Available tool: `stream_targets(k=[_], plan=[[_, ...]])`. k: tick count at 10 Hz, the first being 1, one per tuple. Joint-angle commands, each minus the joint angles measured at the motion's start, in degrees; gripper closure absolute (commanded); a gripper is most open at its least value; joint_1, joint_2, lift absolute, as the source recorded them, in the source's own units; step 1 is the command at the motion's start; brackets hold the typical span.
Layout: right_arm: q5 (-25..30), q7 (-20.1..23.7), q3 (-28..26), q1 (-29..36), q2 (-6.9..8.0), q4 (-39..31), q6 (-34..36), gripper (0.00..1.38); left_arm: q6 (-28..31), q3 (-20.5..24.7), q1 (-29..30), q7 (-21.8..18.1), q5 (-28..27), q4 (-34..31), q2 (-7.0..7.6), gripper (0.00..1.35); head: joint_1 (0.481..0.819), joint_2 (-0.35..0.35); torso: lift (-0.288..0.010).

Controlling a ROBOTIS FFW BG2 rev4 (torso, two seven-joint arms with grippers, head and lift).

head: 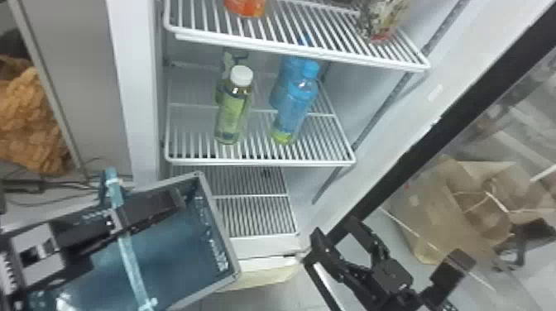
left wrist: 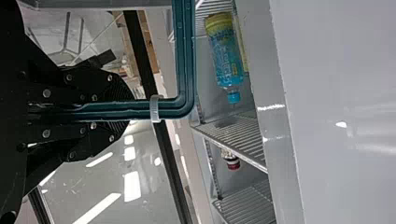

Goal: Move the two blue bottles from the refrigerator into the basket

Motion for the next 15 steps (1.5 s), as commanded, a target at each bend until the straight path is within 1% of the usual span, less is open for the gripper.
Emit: stream_targets(k=[1, 6, 10, 11, 12, 15], plan=[[0.16, 0.03, 0.0, -0.09, 0.09, 0.11, -0.13, 0.17, -0.11, 0.01, 0.01, 0.0, 0.01, 0.0, 0.0, 1.19, 0.695, -0.35, -0.216], [0.5, 0.03, -0.12, -0.24, 0.18, 0.11, -0.13, 0.17, -0.11, 0.12, 0.15, 0.0, 0.01, 0.0, 0.0, 1.19, 0.695, -0.35, -0.216], [1.76, -0.15, -0.12, -0.52, 0.26, -1.16, -0.13, 0.17, 0.03, 0.24, 0.43, 0.0, 0.01, 0.0, 0.0, 1.19, 0.695, -0.35, -0.216], [3.7, -0.06, -0.57, -1.08, 0.44, -2.42, -0.13, 0.17, 0.03, 0.24, 0.43, 0.0, 0.01, 0.0, 0.0, 1.19, 0.695, -0.35, -0.216], [4.38, -0.06, -0.69, -2.2, 0.53, -2.56, -0.13, 0.16, 0.03, 0.12, 0.29, 0.09, 0.01, 0.0, 0.0, 1.19, 0.695, -0.35, -0.216], [4.61, -0.06, -0.92, -5.58, 1.05, -0.59, -0.97, 0.16, 0.03, 0.12, 0.43, 0.09, 0.01, 0.0, 0.0, 1.19, 0.695, -0.35, -0.216]])
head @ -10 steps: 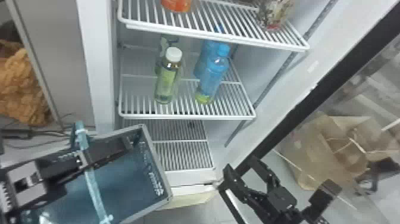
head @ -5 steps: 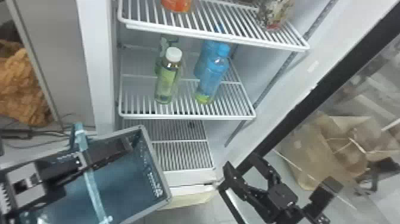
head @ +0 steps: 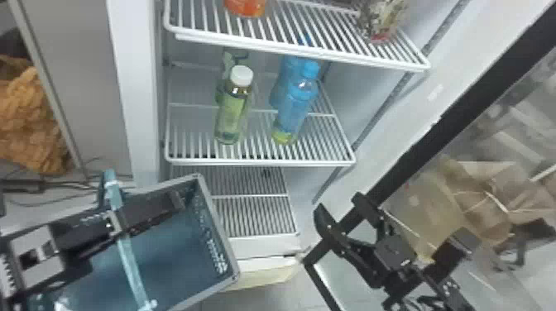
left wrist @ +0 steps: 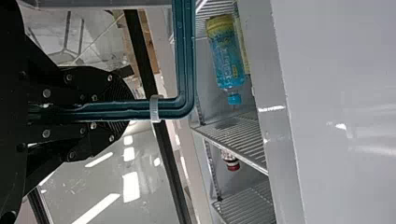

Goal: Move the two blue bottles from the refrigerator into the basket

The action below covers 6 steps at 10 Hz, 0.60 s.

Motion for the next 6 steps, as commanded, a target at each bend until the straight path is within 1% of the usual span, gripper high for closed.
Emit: stream_targets(k=[1, 2, 6], plan=[[0.06, -0.09, 0.22, -2.79, 0.01, 2.08, -0.06, 0.16, 0.0, -0.01, 0.03, 0.01, 0.0, 0.0, 0.09, 1.19, 0.695, -0.35, -0.216], [0.06, -0.09, 0.68, -4.75, -0.16, 4.05, -0.9, 0.16, 0.0, -0.01, -0.11, 0.01, 0.0, 0.0, 0.18, 1.19, 0.695, -0.35, -0.216], [0.75, -1.32, 1.93, -10.94, 0.01, 8.83, -2.45, 0.16, 0.0, -0.01, 0.03, 0.01, 0.0, 0.0, 0.35, 1.19, 0.695, -0.35, -0.216]])
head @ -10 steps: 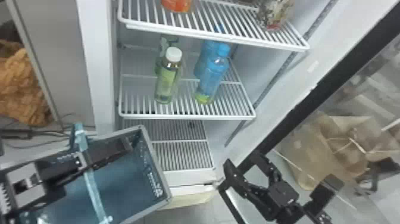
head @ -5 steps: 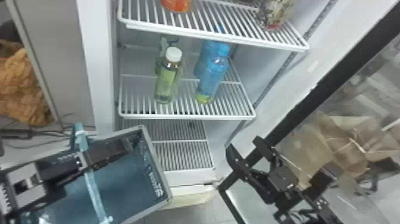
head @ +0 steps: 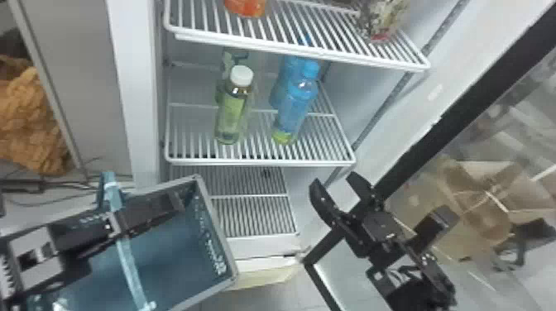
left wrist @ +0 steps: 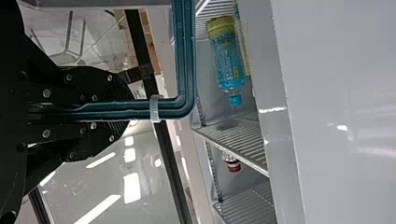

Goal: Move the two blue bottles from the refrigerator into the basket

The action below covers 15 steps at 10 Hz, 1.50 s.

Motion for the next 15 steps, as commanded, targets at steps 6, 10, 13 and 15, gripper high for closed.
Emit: stream_targets(k=[6, 10, 13, 15], plan=[[3.22, -1.86, 3.57, -10.65, -0.43, 7.03, -0.23, 0.15, 0.0, -0.12, -0.01, 0.09, 0.0, 0.0, 0.19, 1.19, 0.695, -0.35, -0.216], [5.73, -4.68, 6.43, -16.7, -0.7, 10.82, -0.23, 0.15, -0.14, -0.24, -0.01, 0.09, 0.34, 0.0, 0.37, 1.19, 0.695, -0.32, -0.216], [6.53, -5.99, 9.17, -21.9, -1.4, 15.75, -0.23, 0.15, -0.14, -0.12, -0.01, 0.09, 0.34, 0.0, 0.45, 1.19, 0.695, -0.299, -0.216], [7.67, -7.84, 10.43, -24.01, -1.49, 17.15, -0.23, 0.15, -0.14, -0.12, -0.01, 0.09, 0.34, 0.0, 0.45, 1.19, 0.695, -0.278, -0.216]])
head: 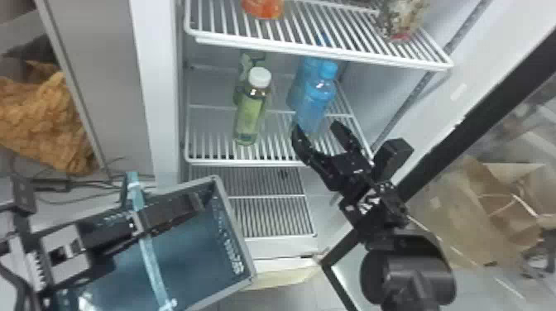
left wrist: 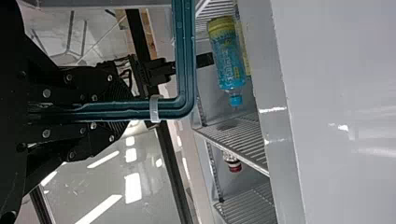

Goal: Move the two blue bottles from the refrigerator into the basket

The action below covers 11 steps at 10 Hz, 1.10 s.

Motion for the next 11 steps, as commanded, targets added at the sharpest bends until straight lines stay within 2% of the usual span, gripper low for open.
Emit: stream_targets(k=[1, 5, 6, 7, 9, 10, 11], plan=[[0.74, -0.92, 0.66, -1.41, 0.04, 0.84, 0.14, 0.15, 0.0, -0.04, 0.04, 0.0, 0.0, 0.13, 0.0, 1.19, 0.695, -0.272, -0.216], [1.88, -1.98, 1.58, -5.77, -0.13, 5.2, 0.7, 0.17, 0.0, 0.08, -0.1, 0.0, 0.0, -0.01, 0.0, 1.19, 0.695, -0.263, -0.216], [2.11, -1.98, 1.69, -6.61, -0.13, 5.91, 1.13, 0.22, 0.0, -0.04, -0.1, 0.0, 0.0, -0.01, 0.09, 1.19, 0.695, -0.262, -0.216], [2.11, -2.24, 1.69, -7.17, -0.13, 6.47, 1.55, 0.34, 0.0, -0.04, -0.1, 0.0, 0.0, -0.01, 0.09, 1.19, 0.695, -0.259, -0.216], [0.97, -2.33, 1.58, -7.6, -0.13, 7.03, 2.95, 0.78, 0.0, -0.04, -0.1, 0.0, 0.11, -0.01, 0.09, 1.19, 0.695, -0.258, -0.216], [0.97, -2.33, 1.23, -7.45, -0.13, 6.89, 3.09, 0.88, 0.0, -0.04, -0.1, 0.0, 0.11, -0.01, 0.09, 1.19, 0.695, -0.258, -0.216], [1.2, -2.33, 1.01, -7.17, -0.13, 6.19, 4.08, 1.13, 0.0, -0.04, -0.1, 0.0, 0.11, -0.01, 0.09, 1.19, 0.695, -0.259, -0.216]])
